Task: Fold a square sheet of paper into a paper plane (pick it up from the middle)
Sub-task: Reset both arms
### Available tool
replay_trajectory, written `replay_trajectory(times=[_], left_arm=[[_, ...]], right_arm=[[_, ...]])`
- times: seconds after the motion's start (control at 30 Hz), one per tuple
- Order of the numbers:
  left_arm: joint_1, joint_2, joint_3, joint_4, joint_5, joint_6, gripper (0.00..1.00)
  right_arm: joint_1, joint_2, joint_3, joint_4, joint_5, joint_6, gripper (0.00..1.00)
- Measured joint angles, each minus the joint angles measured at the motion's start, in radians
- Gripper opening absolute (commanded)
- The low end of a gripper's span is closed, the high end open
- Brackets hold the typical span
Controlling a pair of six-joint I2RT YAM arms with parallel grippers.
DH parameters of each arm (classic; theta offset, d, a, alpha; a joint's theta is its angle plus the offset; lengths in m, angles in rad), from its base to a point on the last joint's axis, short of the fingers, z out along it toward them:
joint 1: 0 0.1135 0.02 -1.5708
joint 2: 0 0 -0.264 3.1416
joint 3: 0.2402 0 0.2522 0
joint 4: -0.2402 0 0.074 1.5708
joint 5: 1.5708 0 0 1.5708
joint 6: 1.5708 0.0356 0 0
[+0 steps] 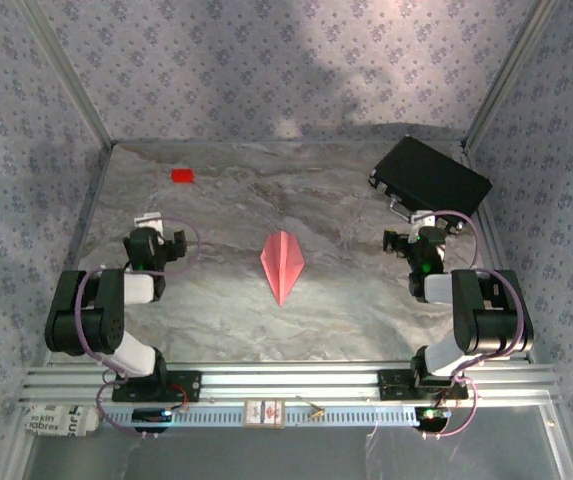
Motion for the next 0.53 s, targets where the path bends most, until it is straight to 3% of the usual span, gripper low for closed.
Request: replay_trajectory(times=[0.53], left_arm=[[-0.003,0.008,-0.003,0.067,0.016,-0.018,1.0]], right_arm=[[0.0,0.0,0.0,0.0,0.0,0.0,0.99]])
